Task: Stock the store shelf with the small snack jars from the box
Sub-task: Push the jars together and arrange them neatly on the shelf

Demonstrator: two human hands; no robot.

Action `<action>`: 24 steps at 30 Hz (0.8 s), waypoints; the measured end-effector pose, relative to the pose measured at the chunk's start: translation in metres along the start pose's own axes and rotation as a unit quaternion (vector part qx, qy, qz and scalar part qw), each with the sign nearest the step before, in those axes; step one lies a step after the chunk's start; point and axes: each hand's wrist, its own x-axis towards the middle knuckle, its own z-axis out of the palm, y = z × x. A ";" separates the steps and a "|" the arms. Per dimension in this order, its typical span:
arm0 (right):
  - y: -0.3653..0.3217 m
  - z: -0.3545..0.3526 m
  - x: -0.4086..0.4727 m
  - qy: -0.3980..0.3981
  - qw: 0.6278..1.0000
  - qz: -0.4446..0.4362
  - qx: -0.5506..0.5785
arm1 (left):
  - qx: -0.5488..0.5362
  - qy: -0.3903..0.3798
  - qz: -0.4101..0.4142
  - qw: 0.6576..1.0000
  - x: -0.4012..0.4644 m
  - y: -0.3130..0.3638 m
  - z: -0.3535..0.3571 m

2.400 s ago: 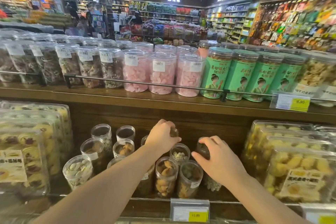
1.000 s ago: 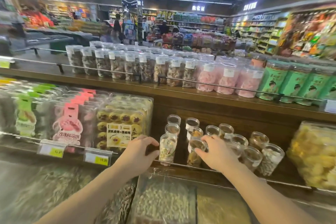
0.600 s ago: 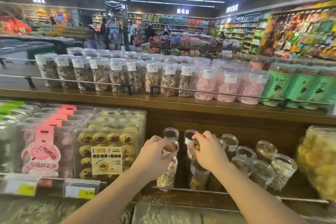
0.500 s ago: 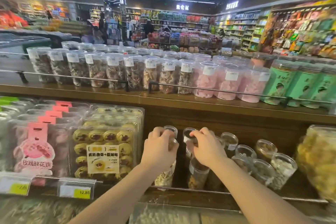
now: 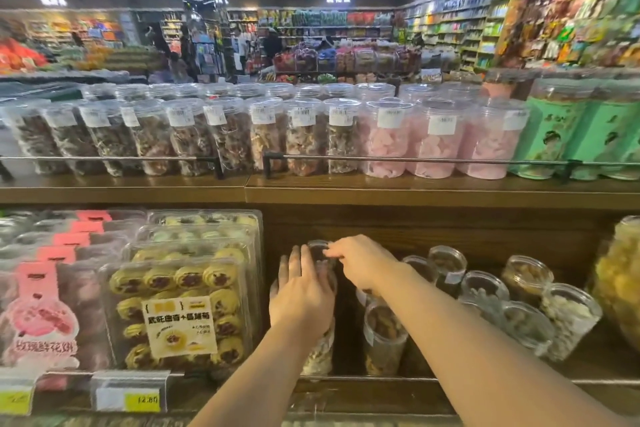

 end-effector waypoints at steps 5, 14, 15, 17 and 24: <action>-0.001 -0.001 0.012 0.012 0.999 -0.011 -0.045 | 0.009 -0.008 0.031 0.999 0.000 0.004 -0.003; -0.002 -0.011 0.017 -0.042 0.998 -0.038 -0.013 | -0.004 0.004 0.049 0.999 0.000 -0.002 0.001; -0.002 -0.012 0.018 -0.053 0.998 -0.033 -0.009 | -0.004 0.004 0.051 0.999 0.000 -0.001 0.001; -0.003 -0.016 0.016 -0.070 0.997 -0.020 0.003 | -0.007 0.004 0.052 0.999 0.001 -0.001 0.001; -0.004 -0.016 0.034 -0.049 0.999 -0.010 0.005 | -0.021 0.000 0.047 0.999 0.003 -0.004 0.004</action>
